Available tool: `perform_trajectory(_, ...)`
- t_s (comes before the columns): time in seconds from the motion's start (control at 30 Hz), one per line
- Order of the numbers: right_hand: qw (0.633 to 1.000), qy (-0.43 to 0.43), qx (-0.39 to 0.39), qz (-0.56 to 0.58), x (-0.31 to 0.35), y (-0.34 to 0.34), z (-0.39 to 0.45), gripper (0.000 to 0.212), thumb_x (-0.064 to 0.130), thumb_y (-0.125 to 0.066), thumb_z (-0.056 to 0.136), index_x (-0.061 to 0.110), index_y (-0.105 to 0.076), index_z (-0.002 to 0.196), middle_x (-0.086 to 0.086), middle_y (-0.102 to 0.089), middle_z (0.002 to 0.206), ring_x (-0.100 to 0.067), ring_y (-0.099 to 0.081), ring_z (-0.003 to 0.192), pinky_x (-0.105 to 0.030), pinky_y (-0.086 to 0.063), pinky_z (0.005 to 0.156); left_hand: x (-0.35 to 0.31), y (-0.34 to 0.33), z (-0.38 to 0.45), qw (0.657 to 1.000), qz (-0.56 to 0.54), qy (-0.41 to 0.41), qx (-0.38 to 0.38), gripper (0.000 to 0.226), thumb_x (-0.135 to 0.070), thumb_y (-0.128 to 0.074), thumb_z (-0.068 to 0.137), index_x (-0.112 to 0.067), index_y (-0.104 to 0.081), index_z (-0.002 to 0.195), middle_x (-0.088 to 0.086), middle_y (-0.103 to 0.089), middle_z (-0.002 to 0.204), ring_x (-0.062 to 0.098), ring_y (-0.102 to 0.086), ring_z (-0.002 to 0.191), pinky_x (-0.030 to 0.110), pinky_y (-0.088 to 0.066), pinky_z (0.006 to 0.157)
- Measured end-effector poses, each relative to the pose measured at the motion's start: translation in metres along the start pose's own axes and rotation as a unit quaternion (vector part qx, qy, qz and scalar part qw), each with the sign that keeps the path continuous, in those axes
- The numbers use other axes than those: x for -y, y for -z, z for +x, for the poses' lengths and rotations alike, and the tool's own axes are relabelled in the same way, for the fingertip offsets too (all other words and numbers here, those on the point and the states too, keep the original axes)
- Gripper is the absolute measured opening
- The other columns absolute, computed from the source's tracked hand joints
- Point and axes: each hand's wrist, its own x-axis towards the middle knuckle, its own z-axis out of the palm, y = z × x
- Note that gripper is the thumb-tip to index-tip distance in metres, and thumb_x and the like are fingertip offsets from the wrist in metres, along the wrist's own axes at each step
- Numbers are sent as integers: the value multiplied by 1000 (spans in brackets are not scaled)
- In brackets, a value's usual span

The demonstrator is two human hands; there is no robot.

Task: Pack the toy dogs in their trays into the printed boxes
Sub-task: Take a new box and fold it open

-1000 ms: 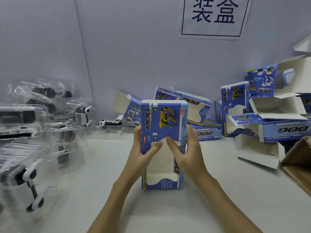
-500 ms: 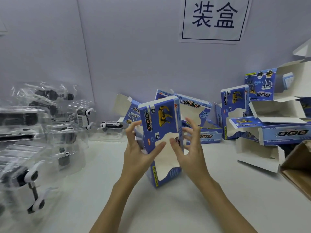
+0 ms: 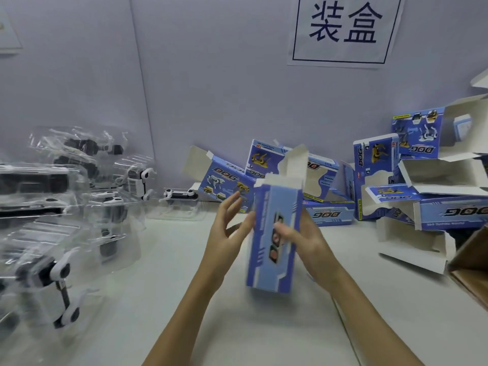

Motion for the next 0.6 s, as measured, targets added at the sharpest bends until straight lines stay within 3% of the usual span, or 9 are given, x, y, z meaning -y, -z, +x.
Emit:
perform_trajectory(0.07,987,-67,28,146,1,6,0,64,45,-78,85,22,-61,143,-13,-71,131,-35,-70,119,-45,-62,89,3,3,1,997,-13,68,21,87,-79,-75,69,-50,-42,144,-14,-63,140,6,-65,123,34,-58,97)
perform_trajectory(0.1,980,-86,36,178,1,7,0,60,44,-76,89,19,-61,142,-15,-71,132,-36,-70,119,-45,-62,87,7,3,2,993,-38,104,40,89,-78,-76,68,-47,-42,144,-9,-69,135,15,-70,118,41,-60,96)
perform_trajectory(0.2,992,-68,11,107,-1,3,0,48,42,-65,99,25,-60,144,-13,-72,131,-32,-72,116,-40,-63,81,19,4,1,988,-84,114,64,67,-55,-74,88,-31,-45,143,2,-74,126,30,-74,110,53,-59,95)
perform_trajectory(0.27,998,-25,-46,46,-3,2,2,50,36,-62,98,37,-53,147,-8,-74,128,-25,-73,115,-36,-64,80,22,8,3,991,-97,80,36,65,-41,-80,90,-32,-45,144,4,-73,129,32,-74,111,49,-62,88)
perform_trajectory(0.33,997,26,-68,1,-5,4,4,58,35,-60,98,46,-43,153,-3,-74,128,-19,-71,118,-35,-63,87,27,13,4,996,-82,30,3,79,-34,-86,86,-46,-38,148,0,-66,140,26,-71,119,40,-62,88)
perform_trajectory(0.4,998,41,-41,-28,-8,0,3,58,39,-58,100,51,-40,154,5,-72,129,-13,-68,122,-31,-61,92,30,15,3,999,-27,2,-19,103,-43,-91,78,-62,-24,152,-15,-47,155,16,-59,135,42,-57,101)
perform_trajectory(0.5,991,48,-52,-112,-12,-12,1,57,21,-67,100,41,-45,149,18,-70,127,-9,-63,126,-21,-58,87,36,11,2,995,80,-37,-38,119,-60,-91,68,-70,-7,152,-43,-29,136,-4,-41,140,29,-45,111)
perform_trajectory(0.6,952,106,-181,-223,-13,-33,-1,55,11,-68,100,20,-46,151,3,-56,147,-18,-51,140,-44,-54,107,42,7,4,993,108,-35,-45,119,-57,-88,73,-60,-6,158,-45,-29,132,-17,-36,134,15,-41,107)
